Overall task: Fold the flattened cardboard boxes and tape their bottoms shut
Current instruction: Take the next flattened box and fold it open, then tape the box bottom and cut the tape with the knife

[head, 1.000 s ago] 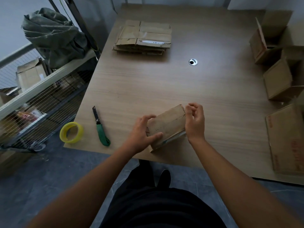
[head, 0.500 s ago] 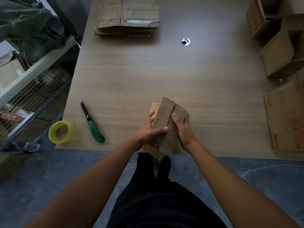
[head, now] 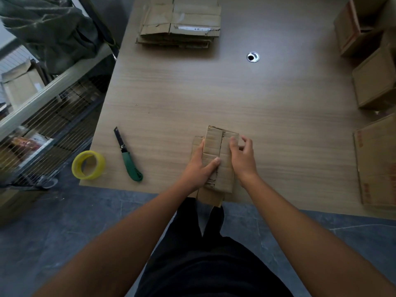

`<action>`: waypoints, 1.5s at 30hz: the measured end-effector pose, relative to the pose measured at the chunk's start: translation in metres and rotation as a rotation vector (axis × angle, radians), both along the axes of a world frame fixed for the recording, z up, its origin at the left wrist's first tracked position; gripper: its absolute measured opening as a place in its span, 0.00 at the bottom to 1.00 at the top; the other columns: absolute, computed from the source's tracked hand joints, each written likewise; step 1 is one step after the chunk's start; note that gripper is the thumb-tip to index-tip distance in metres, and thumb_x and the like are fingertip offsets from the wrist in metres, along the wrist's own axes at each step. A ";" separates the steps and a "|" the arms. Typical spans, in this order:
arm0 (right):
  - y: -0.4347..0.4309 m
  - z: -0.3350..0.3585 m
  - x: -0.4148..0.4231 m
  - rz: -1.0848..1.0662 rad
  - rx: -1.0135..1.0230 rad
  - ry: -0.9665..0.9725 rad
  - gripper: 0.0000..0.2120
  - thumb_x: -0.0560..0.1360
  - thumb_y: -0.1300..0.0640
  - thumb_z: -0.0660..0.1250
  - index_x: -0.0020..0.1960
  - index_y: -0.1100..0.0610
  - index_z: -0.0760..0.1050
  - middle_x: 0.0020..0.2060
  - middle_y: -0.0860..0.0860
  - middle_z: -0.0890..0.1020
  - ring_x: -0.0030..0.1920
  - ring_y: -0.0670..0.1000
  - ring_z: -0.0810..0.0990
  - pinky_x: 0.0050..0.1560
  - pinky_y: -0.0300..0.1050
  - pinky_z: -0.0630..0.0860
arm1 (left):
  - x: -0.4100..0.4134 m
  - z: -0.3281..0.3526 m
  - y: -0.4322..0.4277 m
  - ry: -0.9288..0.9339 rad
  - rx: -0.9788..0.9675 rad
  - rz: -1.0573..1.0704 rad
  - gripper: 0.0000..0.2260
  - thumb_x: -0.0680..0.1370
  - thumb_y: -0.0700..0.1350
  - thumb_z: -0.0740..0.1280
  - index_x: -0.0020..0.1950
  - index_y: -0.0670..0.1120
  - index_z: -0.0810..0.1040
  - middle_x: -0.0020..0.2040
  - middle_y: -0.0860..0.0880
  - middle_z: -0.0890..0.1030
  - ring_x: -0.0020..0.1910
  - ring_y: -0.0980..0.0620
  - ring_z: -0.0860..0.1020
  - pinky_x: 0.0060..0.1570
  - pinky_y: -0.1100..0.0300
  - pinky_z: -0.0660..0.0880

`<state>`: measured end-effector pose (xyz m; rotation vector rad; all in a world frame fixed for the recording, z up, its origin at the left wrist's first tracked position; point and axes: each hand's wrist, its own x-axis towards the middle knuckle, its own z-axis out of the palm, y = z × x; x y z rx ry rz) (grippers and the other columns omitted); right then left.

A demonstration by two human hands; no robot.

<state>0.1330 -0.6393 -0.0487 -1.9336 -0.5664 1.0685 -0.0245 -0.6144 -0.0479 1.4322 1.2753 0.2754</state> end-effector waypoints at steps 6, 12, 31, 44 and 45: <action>-0.047 0.004 -0.013 0.444 0.194 -0.468 0.32 0.81 0.44 0.60 0.81 0.52 0.57 0.80 0.55 0.54 0.80 0.52 0.53 0.78 0.46 0.53 | 0.010 0.008 0.001 -0.028 -0.010 0.062 0.36 0.79 0.63 0.64 0.82 0.56 0.53 0.75 0.49 0.71 0.71 0.49 0.73 0.70 0.44 0.71; -0.032 0.007 -0.027 0.634 -0.056 -0.749 0.35 0.82 0.38 0.56 0.83 0.46 0.47 0.82 0.53 0.37 0.82 0.59 0.40 0.79 0.58 0.48 | -0.034 0.027 0.012 -0.126 -0.198 -0.126 0.26 0.84 0.61 0.52 0.82 0.58 0.55 0.80 0.49 0.63 0.77 0.47 0.65 0.76 0.44 0.62; 0.002 0.020 -0.169 0.459 -0.408 -0.925 0.33 0.83 0.39 0.47 0.83 0.47 0.41 0.82 0.59 0.42 0.78 0.65 0.52 0.74 0.62 0.59 | -0.376 -0.032 0.068 0.858 0.498 -0.297 0.15 0.79 0.44 0.67 0.65 0.44 0.75 0.70 0.44 0.74 0.79 0.39 0.57 0.78 0.43 0.54; -0.004 0.028 -0.130 0.835 -0.160 -1.111 0.46 0.75 0.25 0.42 0.78 0.58 0.59 0.80 0.56 0.57 0.81 0.56 0.47 0.80 0.58 0.43 | -0.337 0.012 0.055 0.665 0.771 -0.322 0.08 0.79 0.44 0.66 0.58 0.48 0.75 0.54 0.46 0.81 0.68 0.46 0.74 0.76 0.55 0.30; -0.004 0.027 -0.130 0.848 -0.167 -1.086 0.47 0.74 0.24 0.37 0.80 0.54 0.56 0.81 0.54 0.54 0.82 0.55 0.46 0.81 0.56 0.44 | -0.326 0.020 0.053 0.639 0.784 -0.333 0.08 0.80 0.46 0.66 0.58 0.49 0.75 0.52 0.47 0.82 0.66 0.46 0.75 0.76 0.56 0.29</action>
